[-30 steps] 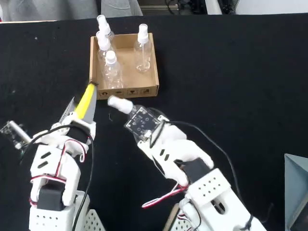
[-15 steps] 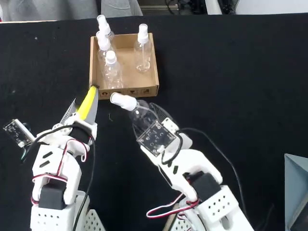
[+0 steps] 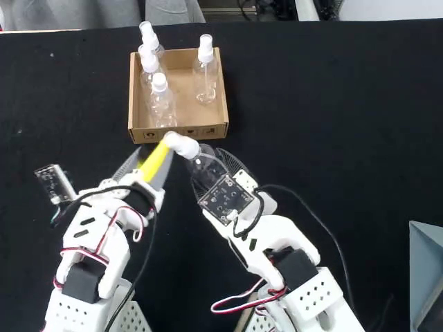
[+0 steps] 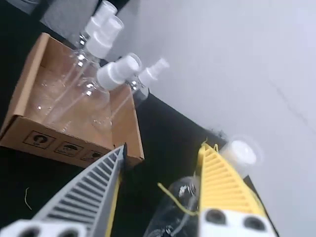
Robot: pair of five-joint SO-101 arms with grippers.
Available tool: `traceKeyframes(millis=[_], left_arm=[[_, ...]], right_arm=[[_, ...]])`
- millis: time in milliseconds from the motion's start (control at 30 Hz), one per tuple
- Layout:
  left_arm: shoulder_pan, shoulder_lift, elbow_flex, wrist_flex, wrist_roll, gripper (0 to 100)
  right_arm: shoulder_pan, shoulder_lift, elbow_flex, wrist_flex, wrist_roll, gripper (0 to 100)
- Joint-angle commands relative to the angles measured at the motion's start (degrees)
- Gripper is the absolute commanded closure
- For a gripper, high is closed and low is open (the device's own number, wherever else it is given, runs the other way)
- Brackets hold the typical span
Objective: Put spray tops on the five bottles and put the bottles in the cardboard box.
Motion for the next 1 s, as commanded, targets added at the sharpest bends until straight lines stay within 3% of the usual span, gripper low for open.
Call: traceKeyframes(millis=[0,367,567,967], left_arm=[[4.88,-0.62,-1.10,0.09,-4.13,79],[12.62,-0.53,-1.10,3.25,-6.77,79],[12.18,-0.53,-1.19,3.16,-6.95,79],[4.00,-0.62,-1.80,2.90,-7.03,79]], right_arm=[[-1.23,-1.71,-0.57,-1.41,-0.18,90.0],[-1.23,-1.71,-0.57,-1.41,-0.18,90.0],[-1.05,-1.71,-0.48,-1.41,-0.18,90.0],[-0.88,-2.24,0.66,-1.76,-0.18,90.0]])
